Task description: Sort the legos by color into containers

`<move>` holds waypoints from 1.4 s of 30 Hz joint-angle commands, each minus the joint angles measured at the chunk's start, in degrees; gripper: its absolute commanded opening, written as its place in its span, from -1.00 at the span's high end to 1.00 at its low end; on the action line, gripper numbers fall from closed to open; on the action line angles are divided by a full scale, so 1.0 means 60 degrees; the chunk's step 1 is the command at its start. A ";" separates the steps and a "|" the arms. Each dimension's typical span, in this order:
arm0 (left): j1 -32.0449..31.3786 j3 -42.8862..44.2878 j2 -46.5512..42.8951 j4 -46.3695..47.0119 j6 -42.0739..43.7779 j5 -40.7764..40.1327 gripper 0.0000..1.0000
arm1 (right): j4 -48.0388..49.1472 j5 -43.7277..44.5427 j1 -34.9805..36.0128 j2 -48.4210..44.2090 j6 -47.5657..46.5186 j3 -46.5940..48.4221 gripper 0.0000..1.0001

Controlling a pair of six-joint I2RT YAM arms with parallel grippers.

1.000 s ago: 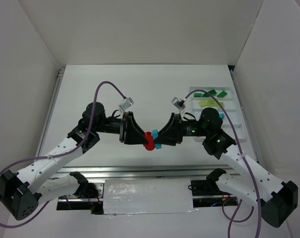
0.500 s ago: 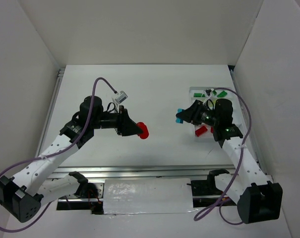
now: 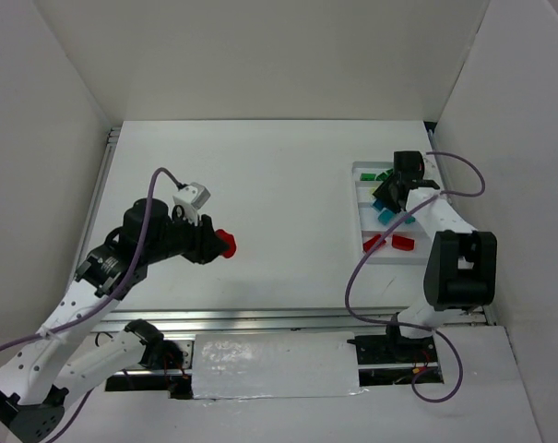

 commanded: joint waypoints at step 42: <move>0.0052 -0.0996 0.0241 0.0368 0.0497 0.0216 1.00 | 0.0339 0.0026 0.0249 0.1603 0.0137 0.0446 1.00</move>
